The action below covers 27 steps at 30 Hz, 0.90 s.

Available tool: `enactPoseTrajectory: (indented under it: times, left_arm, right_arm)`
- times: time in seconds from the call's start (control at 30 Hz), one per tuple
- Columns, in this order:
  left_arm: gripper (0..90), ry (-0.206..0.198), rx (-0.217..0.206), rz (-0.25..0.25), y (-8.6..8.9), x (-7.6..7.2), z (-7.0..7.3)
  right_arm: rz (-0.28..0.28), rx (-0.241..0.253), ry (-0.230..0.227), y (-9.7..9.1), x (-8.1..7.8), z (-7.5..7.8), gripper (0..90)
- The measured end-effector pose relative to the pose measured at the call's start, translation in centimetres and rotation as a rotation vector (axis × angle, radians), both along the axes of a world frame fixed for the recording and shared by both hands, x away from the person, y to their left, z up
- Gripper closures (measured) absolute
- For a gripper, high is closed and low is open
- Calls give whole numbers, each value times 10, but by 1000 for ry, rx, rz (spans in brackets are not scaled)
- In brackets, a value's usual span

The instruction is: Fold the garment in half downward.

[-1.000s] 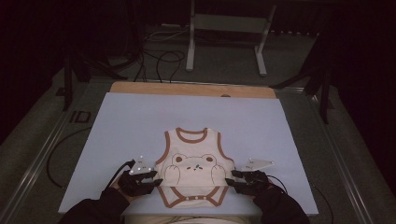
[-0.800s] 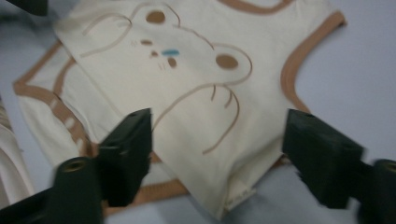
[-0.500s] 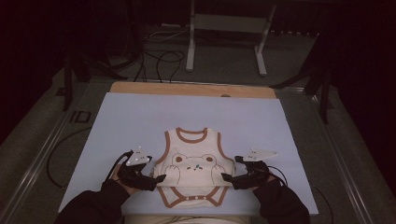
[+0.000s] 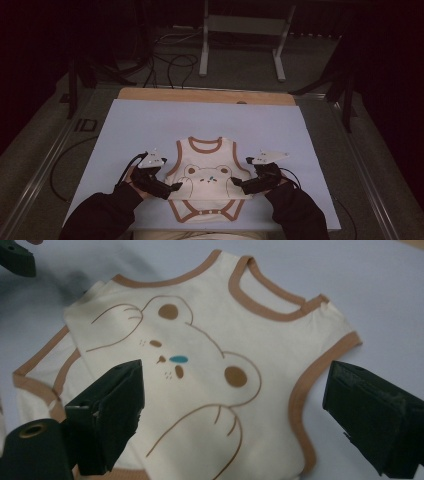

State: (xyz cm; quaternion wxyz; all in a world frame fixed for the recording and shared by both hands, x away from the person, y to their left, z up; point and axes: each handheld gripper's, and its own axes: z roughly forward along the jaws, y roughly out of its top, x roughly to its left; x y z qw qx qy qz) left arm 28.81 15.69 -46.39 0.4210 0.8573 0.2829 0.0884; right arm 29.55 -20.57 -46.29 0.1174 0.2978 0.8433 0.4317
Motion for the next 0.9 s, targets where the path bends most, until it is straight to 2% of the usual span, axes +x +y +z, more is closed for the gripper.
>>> enactPoseTrajectory:
  times: [0.17,0.27,0.4,0.73,0.9]
  left_arm:
    - [4,-4,-26,-19,0,6,4]
    - [4,-14,-20,-33,-1,12,6]
    - [5,-20,-14,-25,-1,21,6]
    - [5,-10,8,-10,0,41,2]
    - [5,-12,1,-12,-1,50,-2]
  right_arm:
    - [4,4,-13,3,8,6,96]
    - [14,8,-26,5,16,9,98]
    - [27,-10,-31,8,25,10,99]
    - [37,-19,-20,13,48,10,99]
    - [28,-28,-15,15,58,8,99]
